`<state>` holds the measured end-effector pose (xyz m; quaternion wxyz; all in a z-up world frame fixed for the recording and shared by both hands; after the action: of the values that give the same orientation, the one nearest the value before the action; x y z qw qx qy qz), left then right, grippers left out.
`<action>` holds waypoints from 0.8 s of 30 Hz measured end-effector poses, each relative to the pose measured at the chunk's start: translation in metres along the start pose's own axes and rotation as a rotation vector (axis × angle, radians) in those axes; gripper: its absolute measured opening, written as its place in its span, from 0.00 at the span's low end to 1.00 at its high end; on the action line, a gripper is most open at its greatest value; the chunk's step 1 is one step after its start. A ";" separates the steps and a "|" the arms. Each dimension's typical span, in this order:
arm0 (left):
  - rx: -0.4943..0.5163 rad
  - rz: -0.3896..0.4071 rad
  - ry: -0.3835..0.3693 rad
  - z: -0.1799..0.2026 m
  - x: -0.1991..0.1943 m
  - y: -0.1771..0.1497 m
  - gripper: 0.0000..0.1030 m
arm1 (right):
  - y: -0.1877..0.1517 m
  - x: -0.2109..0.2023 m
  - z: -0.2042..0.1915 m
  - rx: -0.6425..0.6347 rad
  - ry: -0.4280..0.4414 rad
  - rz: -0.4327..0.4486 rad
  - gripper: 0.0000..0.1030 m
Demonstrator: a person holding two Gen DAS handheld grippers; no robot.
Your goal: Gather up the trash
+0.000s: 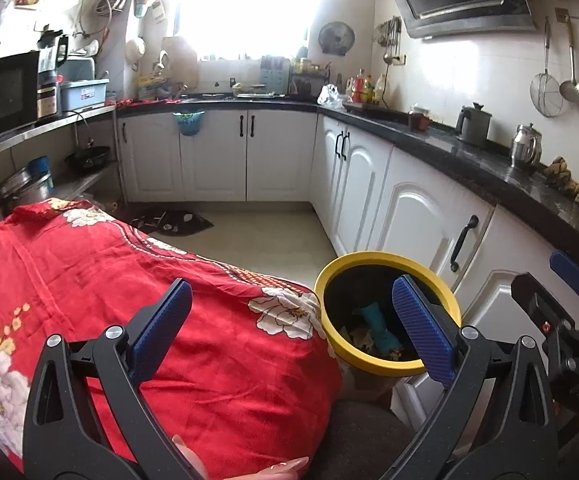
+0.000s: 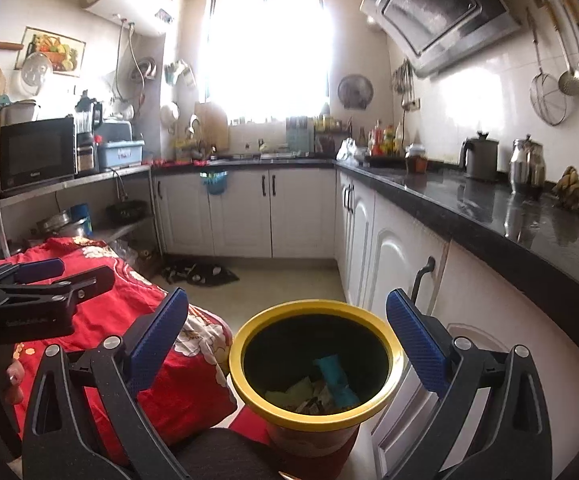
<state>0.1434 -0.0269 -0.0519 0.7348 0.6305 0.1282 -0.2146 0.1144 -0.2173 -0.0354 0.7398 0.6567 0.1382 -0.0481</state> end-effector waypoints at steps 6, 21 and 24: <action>0.003 0.019 0.009 0.000 -0.013 -0.012 0.90 | -0.008 -0.019 0.002 0.006 -0.045 0.047 0.94; -0.005 0.031 0.008 -0.003 -0.022 -0.023 0.90 | -0.018 -0.018 0.000 0.011 -0.049 0.027 0.94; -0.006 0.034 0.011 -0.004 -0.023 -0.022 0.90 | -0.018 -0.018 -0.001 0.010 -0.046 0.025 0.94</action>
<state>0.1133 -0.0223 -0.0617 0.7394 0.6317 0.1223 -0.1982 0.0923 -0.2206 -0.0479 0.7402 0.6606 0.1126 -0.0549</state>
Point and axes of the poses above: each gripper's, at about its wrist camera, not at the fingertips, and x roughly the way its jaws point, z to its right, y to its top, the point moved 10 cm from there along x, roughly the way its jaws point, and after that the axes turned 6 degrees about -x, right-handed, at the moved point
